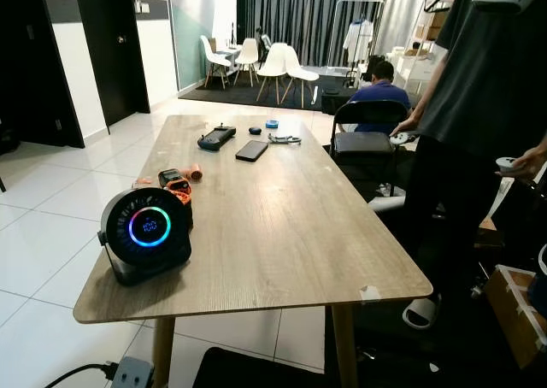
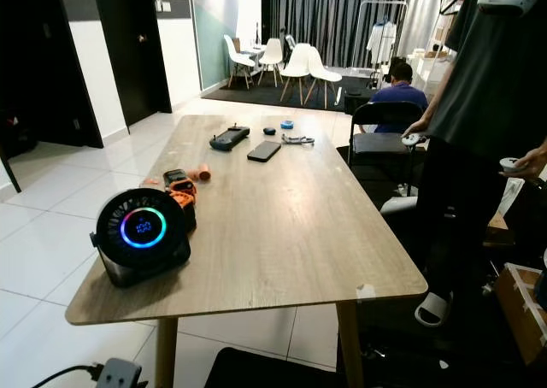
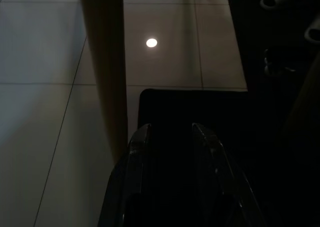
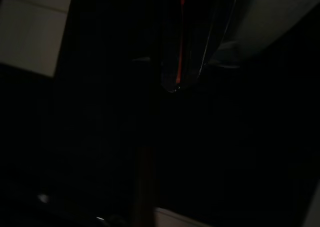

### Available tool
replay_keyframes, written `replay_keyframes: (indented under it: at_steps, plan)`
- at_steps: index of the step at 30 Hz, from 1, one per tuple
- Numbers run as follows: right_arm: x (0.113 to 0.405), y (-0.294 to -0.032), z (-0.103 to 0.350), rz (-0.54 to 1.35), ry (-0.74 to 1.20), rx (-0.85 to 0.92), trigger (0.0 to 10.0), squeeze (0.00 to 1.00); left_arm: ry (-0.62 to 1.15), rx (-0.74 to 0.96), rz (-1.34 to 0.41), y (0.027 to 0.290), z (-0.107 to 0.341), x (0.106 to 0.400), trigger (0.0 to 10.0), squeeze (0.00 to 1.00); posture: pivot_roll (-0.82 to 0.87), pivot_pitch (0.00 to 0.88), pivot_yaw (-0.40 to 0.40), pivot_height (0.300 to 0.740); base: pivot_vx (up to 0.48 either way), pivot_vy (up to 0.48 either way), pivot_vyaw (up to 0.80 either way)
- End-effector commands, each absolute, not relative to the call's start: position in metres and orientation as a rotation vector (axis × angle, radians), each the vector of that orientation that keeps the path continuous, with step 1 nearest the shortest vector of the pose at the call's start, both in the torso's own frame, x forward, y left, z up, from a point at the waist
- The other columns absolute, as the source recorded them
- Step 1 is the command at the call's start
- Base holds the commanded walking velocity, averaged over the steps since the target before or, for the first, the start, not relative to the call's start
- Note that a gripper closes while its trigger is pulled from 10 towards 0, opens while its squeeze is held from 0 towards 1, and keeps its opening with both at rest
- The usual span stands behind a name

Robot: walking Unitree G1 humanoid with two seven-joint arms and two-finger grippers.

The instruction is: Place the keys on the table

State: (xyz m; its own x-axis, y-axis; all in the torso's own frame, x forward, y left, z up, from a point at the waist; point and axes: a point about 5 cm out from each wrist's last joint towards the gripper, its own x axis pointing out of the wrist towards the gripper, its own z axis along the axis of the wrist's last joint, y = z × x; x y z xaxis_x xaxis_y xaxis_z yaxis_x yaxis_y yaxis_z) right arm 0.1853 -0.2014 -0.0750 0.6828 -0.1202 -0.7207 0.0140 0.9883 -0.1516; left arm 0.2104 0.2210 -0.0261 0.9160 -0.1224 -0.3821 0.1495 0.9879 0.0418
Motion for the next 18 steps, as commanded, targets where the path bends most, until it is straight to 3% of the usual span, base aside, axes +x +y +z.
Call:
replay_keyframes:
  at_steps: [1,9,18]
  plan:
    - [0.180,-0.203,-0.077,-0.130,0.822,-0.105,10.0,0.00,0.387,0.031,-0.089,0.220,-0.029,0.209,10.0,0.00,0.03,0.007,-0.013,0.740,0.000,0.000,0.00]
    - [0.166,-0.191,-0.085,-0.042,0.849,-0.040,10.0,0.00,0.372,0.013,-0.135,0.210,-0.030,0.211,10.0,0.00,0.03,0.013,-0.015,0.740,0.000,0.000,0.00]
    - [0.162,-0.198,-0.086,-0.094,0.848,-0.037,10.0,0.00,0.389,0.060,-0.137,0.207,-0.035,0.207,10.0,0.00,0.04,0.018,-0.020,0.740,0.000,0.000,0.00]
